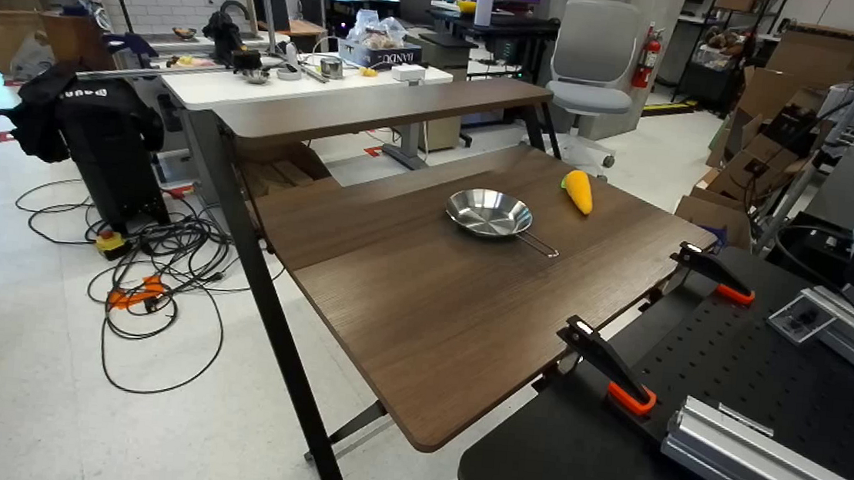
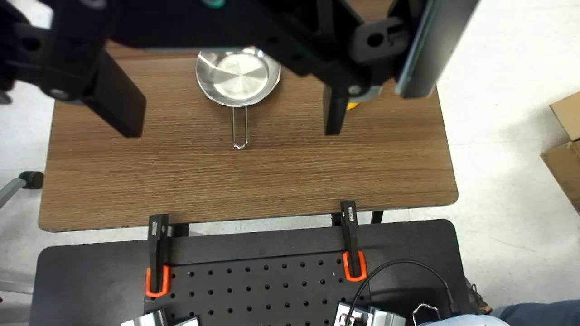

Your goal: Put the carrot on the pan

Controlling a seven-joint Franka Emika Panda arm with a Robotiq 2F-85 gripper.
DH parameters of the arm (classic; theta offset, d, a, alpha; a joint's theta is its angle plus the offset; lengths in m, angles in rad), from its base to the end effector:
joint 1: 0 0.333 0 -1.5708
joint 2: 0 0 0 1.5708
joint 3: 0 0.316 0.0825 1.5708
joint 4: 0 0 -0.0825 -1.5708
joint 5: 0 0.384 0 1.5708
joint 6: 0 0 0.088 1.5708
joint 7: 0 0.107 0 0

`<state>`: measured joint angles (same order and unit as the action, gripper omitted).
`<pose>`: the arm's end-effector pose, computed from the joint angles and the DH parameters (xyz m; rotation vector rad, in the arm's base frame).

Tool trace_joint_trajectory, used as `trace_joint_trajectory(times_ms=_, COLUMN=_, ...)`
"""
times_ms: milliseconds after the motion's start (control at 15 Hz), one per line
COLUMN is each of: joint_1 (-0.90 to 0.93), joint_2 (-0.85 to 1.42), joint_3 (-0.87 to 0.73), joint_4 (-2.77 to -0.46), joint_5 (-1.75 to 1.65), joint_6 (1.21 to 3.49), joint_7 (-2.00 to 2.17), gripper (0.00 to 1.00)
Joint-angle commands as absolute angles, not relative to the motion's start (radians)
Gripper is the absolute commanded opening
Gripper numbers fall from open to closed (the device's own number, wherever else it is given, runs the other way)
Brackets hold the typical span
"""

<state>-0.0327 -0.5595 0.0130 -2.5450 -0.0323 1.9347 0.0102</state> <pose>0.3692 -0.0094 0.4541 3.1039 -0.0307 -0.0793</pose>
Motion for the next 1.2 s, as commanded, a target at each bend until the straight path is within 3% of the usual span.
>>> trace_joint_trajectory(times_ms=0, joint_1=-0.055, joint_2=-0.489, joint_3=-0.008, joint_4=-2.552, joint_5=-0.051, joint_6=2.014, joint_7=0.033, gripper=1.0)
trace_joint_trajectory(times_ms=1133, joint_1=-0.157, joint_2=-0.006, joint_3=-0.102, joint_4=-2.435, joint_5=-0.054, joint_6=2.391, joint_7=0.207, gripper=1.0)
